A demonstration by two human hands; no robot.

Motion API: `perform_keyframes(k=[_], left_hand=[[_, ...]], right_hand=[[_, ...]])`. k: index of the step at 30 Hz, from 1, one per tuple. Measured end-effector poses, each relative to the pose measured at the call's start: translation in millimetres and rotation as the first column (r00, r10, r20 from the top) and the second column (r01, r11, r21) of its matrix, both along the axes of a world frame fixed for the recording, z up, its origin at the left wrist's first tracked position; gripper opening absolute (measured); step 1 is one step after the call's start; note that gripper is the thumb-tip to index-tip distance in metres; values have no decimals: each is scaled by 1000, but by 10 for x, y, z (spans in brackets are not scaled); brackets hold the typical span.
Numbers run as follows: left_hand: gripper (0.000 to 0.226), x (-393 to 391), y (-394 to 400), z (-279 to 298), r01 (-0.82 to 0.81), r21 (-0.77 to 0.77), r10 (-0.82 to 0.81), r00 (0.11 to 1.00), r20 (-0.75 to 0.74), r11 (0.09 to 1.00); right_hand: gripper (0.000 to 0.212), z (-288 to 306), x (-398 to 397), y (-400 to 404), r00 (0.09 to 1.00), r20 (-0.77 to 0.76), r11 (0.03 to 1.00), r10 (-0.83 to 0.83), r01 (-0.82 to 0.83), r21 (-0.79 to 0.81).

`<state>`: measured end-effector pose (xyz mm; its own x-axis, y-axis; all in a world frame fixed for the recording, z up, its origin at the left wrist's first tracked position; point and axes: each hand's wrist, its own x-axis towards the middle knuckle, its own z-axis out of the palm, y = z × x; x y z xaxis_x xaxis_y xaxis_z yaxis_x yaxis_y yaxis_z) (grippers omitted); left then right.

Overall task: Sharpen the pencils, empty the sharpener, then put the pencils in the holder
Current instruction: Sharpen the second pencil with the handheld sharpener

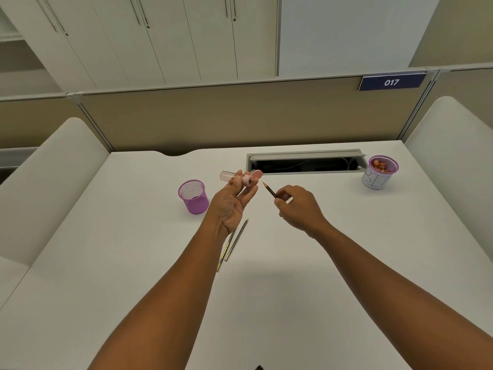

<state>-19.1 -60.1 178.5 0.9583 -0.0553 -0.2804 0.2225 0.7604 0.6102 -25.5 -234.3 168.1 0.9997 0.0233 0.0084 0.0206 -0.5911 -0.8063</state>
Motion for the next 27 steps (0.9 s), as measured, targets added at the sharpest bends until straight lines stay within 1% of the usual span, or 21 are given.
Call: perform_keyframes(k=[4,7,10,13,16,19,27], left_hand=[[20,-44,-13,-135,19,-30,-19,1000,-3,999],[22,-88,1,-255,16,-59,-18,1000,-25,998],[21,-129,22,-364,-2,-54,-1,999,-54,999],[19,-159,62,-462,-16,-52,11,996,-87,999],[18,-160,115,-577,-22,-25,19,994,-105,999],[16,-171,150,-689,-40,-17,37,991,-126,999],[17,-148,260,-914,-80,-33,73,982,-173,996]], right_hand=[[16,-317,76,-133,990,-91,993,-108,103,-53],[13,-585,110,-190,963,-201,984,-177,170,-52],[11,-831,148,-226,939,-264,974,-222,203,-95],[14,-1077,190,-255,925,-306,972,-223,187,-144],[12,-1270,236,-236,911,-354,973,-213,163,-166],[10,-1389,274,-187,903,-374,972,-209,148,-184],[18,-1567,378,-14,897,-402,957,-187,74,-280]])
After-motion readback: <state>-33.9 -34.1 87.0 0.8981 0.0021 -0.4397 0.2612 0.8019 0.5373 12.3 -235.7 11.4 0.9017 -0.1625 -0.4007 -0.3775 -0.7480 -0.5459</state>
